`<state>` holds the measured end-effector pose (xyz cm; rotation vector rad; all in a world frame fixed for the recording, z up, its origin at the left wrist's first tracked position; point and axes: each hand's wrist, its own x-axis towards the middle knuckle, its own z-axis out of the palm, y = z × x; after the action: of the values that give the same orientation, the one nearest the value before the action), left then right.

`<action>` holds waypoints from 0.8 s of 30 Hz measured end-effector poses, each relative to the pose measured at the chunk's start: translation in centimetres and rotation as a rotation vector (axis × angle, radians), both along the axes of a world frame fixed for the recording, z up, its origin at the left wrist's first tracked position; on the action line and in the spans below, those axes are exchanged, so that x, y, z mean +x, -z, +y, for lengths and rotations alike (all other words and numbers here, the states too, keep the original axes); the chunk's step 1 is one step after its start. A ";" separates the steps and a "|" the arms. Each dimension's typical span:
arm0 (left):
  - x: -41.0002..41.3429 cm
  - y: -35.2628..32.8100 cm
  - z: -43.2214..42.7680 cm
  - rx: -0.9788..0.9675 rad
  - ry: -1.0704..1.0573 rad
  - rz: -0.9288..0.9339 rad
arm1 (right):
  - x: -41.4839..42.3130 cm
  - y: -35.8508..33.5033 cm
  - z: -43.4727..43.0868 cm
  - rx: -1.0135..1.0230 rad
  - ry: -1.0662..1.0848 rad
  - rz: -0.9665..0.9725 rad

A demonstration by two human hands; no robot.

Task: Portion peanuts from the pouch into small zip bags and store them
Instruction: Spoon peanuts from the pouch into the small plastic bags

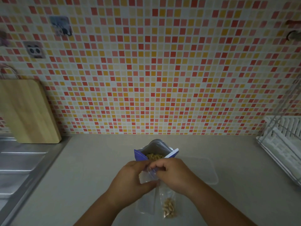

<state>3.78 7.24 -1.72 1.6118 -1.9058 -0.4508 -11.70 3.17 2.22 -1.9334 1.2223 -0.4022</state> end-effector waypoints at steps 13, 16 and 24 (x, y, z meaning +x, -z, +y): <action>2.2 -1.2 -4.0 0.066 -0.009 0.056 | 1.8 -1.2 -6.2 -0.532 -0.208 1.058; 2.5 -0.9 -4.5 0.108 0.002 -0.001 | 1.9 -2.0 -6.1 -0.599 -0.215 1.055; 2.8 -1.1 -4.9 0.105 -0.011 0.096 | 2.4 -3.2 -6.2 -0.497 -0.112 0.977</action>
<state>6.57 2.39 -0.60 1.6360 -1.8284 -0.6221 -9.34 -2.99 5.40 -2.7516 1.6885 0.4114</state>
